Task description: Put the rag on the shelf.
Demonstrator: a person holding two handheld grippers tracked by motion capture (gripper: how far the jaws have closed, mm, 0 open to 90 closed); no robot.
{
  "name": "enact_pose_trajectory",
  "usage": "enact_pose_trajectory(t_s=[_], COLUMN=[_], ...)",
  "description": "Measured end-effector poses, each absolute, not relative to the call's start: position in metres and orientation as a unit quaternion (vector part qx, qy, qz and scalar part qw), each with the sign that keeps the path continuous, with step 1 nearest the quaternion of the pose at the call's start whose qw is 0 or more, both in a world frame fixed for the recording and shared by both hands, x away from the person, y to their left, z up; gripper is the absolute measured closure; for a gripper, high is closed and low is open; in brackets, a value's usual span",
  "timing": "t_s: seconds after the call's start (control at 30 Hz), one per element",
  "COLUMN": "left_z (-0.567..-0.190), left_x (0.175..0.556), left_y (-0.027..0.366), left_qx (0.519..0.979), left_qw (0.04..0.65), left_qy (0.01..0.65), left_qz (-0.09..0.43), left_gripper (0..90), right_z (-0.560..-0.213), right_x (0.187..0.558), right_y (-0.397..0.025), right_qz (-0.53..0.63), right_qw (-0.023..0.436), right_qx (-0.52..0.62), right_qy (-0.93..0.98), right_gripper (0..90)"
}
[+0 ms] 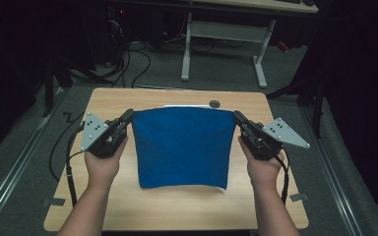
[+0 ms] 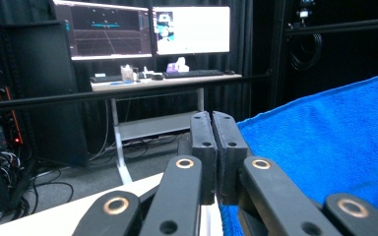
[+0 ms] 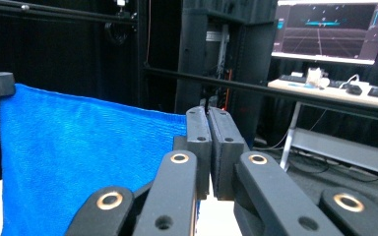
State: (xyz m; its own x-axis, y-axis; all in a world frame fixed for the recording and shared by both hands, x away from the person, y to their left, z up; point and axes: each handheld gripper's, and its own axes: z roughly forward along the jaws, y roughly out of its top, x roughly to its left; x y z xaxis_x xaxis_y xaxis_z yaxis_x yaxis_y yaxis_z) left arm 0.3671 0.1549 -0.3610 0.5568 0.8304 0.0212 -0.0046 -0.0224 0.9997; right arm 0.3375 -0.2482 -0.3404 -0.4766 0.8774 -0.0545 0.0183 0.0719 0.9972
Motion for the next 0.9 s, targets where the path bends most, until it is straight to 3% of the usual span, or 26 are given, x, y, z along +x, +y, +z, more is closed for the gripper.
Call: enact_pose_trajectory(t_s=[0.5,0.9], left_z=[-0.342,-0.324], left_x=[0.38,0.42], left_y=[0.155,0.147], left_qx=[0.623,0.64], left_qw=[0.625,0.587], left_qy=[0.325,0.323], left_qz=[0.341,0.377], left_gripper=[89.1,89.1], right_z=[-0.32,-0.297], right_x=[0.343,0.375], right_y=[-0.243,-0.249], right_qz=[0.586,0.564], right_qw=[0.371,0.392], right_qx=[0.343,0.354], right_qy=[0.633,0.635], right_gripper=[88.8,88.9])
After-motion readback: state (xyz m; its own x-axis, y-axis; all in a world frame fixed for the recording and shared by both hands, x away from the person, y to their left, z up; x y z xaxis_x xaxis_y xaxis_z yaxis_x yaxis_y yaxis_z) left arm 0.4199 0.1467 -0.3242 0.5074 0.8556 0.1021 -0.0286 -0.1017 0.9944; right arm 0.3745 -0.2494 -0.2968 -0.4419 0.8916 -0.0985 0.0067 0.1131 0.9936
